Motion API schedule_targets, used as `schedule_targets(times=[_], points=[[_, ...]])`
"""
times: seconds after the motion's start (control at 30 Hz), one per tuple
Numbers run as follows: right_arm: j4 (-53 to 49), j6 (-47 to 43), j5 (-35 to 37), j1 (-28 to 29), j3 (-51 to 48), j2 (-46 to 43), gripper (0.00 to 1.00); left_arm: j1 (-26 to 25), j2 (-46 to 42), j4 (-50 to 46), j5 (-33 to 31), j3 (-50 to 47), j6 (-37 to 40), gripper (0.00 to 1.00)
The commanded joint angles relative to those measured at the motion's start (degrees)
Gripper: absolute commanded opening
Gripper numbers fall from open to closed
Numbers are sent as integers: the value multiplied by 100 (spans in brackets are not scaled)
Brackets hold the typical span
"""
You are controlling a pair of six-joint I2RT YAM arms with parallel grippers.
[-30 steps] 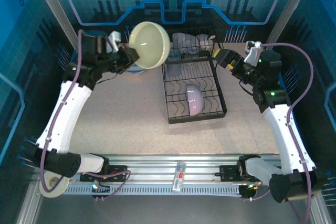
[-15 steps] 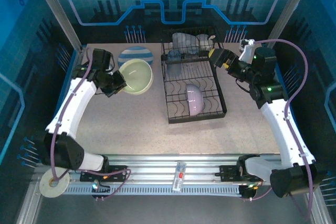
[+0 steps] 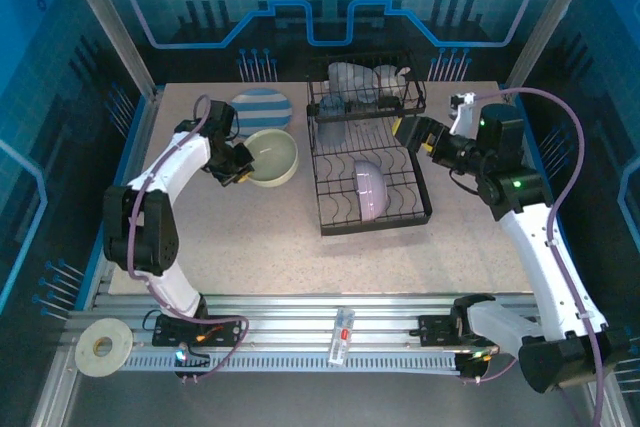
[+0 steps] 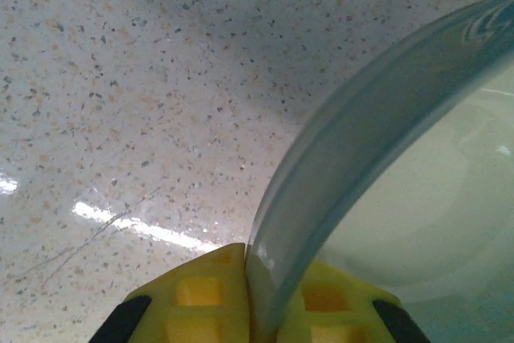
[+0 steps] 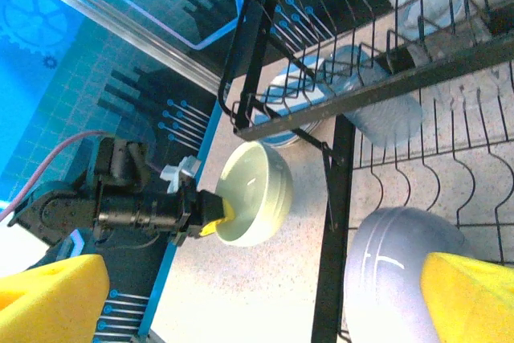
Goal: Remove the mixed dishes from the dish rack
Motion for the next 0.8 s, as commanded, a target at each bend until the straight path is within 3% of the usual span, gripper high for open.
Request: schedule_targets(times=[0.0, 0.77], points=[[-214, -52, -126, 94, -139, -133, 100, -34, 224, 380, 55, 388, 97, 0], [-609, -234, 70, 97, -224, -442, 100, -321, 1722, 167, -483, 1719, -68, 0]])
